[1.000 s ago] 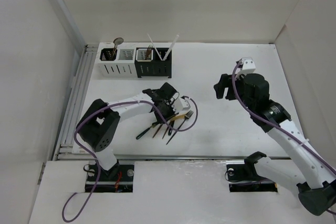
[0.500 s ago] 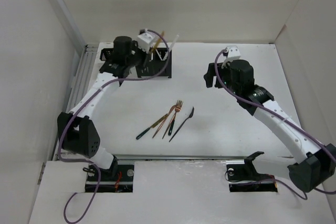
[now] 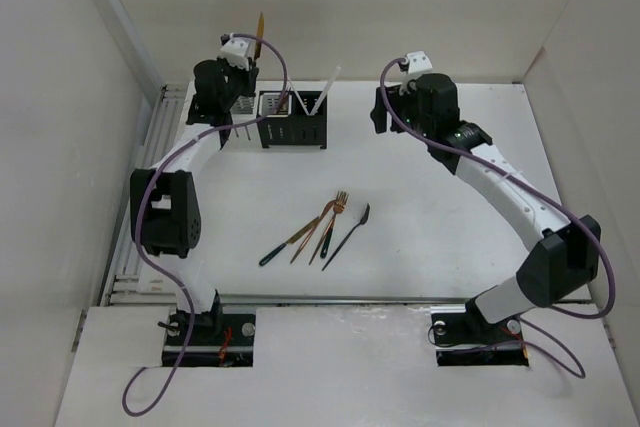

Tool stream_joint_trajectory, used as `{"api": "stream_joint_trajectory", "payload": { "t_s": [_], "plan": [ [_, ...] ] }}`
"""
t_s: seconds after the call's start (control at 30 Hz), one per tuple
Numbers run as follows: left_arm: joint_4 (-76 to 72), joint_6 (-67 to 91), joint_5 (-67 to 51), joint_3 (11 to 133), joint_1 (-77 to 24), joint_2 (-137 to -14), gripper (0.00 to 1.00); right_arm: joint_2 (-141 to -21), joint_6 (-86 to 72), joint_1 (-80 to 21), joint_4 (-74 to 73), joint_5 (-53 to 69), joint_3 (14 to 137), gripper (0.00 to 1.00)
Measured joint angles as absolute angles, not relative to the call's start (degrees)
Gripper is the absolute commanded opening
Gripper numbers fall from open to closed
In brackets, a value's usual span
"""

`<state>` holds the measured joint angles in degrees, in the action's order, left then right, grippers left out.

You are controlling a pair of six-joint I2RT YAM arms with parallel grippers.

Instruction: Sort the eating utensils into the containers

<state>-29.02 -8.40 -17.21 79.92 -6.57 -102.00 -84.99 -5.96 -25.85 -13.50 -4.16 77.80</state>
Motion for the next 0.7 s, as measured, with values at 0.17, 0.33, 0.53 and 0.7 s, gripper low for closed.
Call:
{"api": "stream_joint_trajectory", "payload": {
  "t_s": [0.17, 0.33, 0.53, 0.7],
  "plan": [
    [-31.51, -6.37, -18.28, 79.88, -3.27, -108.27, 0.00, -86.98, -5.34, -24.69, -14.02, -3.92, 81.80, 0.79],
    [-33.98, -5.23, -20.67, 79.44, -1.26, -109.93, 0.00, -88.31, -5.10, -24.34, -14.79, -4.16, 85.73, 0.79],
    [-36.77, -4.89, -24.64, 76.75, -0.60, -110.19, 0.02, -88.58, -4.91, -24.34, -16.40, -4.86, 87.66, 0.79],
    [-39.90, -5.58, -25.28, 70.76, -0.45, -110.32, 0.09, -88.62, -4.23, -24.34, -18.00, -5.52, 88.53, 0.79]
  ]
}}
